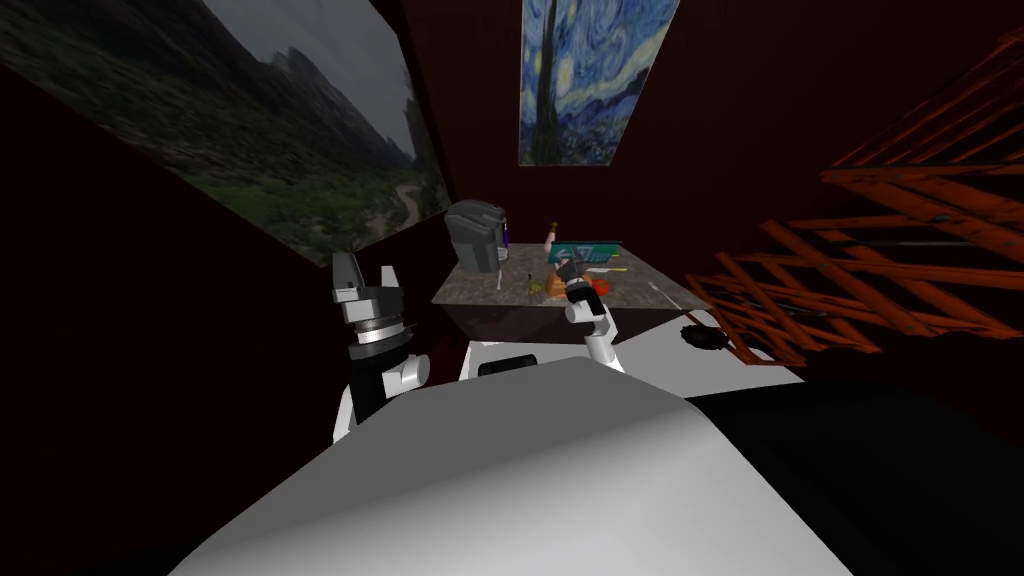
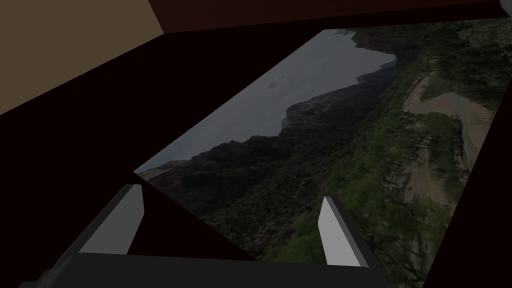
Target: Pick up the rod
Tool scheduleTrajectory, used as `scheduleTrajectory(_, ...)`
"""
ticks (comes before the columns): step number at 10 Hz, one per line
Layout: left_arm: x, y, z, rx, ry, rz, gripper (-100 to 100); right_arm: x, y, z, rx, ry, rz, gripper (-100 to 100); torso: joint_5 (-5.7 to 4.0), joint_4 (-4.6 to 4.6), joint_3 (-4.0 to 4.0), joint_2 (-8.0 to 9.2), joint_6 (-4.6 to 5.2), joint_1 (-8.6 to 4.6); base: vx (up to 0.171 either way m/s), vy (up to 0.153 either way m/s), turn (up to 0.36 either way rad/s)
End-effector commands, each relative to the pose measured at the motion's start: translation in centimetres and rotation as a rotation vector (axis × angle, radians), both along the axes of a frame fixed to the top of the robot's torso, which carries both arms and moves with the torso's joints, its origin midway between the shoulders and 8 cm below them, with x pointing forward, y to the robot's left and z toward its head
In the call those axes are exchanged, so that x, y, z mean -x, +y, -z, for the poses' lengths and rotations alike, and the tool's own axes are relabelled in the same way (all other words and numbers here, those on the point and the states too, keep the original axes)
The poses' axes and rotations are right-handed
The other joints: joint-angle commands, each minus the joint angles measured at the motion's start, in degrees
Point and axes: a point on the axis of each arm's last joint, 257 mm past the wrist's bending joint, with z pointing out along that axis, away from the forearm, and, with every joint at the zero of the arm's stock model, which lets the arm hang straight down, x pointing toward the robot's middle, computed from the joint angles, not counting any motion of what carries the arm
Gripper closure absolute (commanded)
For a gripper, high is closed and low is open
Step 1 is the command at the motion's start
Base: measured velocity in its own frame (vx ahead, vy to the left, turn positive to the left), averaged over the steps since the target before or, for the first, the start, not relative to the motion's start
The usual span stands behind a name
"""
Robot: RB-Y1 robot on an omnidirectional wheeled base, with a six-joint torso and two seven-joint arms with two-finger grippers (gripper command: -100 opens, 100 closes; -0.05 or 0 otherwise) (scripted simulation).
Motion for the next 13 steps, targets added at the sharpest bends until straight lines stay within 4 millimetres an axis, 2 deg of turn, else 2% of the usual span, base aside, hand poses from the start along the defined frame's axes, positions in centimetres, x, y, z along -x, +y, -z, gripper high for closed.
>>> scheduleTrajectory(1,0.0,0.0,0.0,0.000,0.000,0.000,0,-1.3,-0.7,0.7,-0.052,0.038,-0.008,-100,0.00,0.00,0.00,0.00,0.00,0.00,-0.032,0.059,0.076)
scheduleTrajectory(2,0.0,0.0,0.0,0.000,0.000,0.000,0,-1.5,-0.7,1.4,-0.059,0.064,-0.007,-100,0.01,0.00,0.01,0.02,-0.03,0.09,-0.028,0.061,0.058)
scheduleTrajectory(3,0.0,0.0,0.0,0.000,0.000,0.000,0,-2.6,-1.3,1.6,-0.102,0.081,-0.010,-100,0.02,0.00,0.01,0.02,-0.01,0.09,-0.033,0.072,0.116)
scheduleTrajectory(5,0.0,0.0,0.0,0.000,0.000,0.000,0,-2.8,-1.4,2.5,-0.118,0.118,-0.010,-100,0.03,0.00,0.01,0.01,0.00,0.12,-0.015,0.047,0.019)
scheduleTrajectory(8,0.0,0.0,0.0,0.000,0.000,0.000,0,-5.2,-2.8,3.9,-0.228,0.189,-0.006,-100,0.01,-0.01,-0.02,-0.04,0.00,0.06,-0.016,0.060,0.090)
scheduleTrajectory(10,0.0,0.0,0.0,0.000,0.000,0.000,0,-5.2,-2.9,5.0,-0.249,0.228,-0.004,-100,0.02,-0.01,-0.01,-0.01,0.00,0.10,-0.014,0.040,0.023)
scheduleTrajectory(11,0.0,0.0,0.0,0.000,0.000,0.000,0,-6.3,-3.6,5.4,-0.306,0.251,0.002,-100,-0.01,0.00,-0.01,-0.02,0.02,-0.03,-0.010,0.038,0.111)
scheduleTrajectory(13,0.0,0.0,0.0,0.000,0.000,0.000,0,-6.2,-3.6,6.3,-0.320,0.284,0.006,-100,0.00,-0.01,-0.03,-0.04,0.01,0.00,-0.005,0.028,0.027)
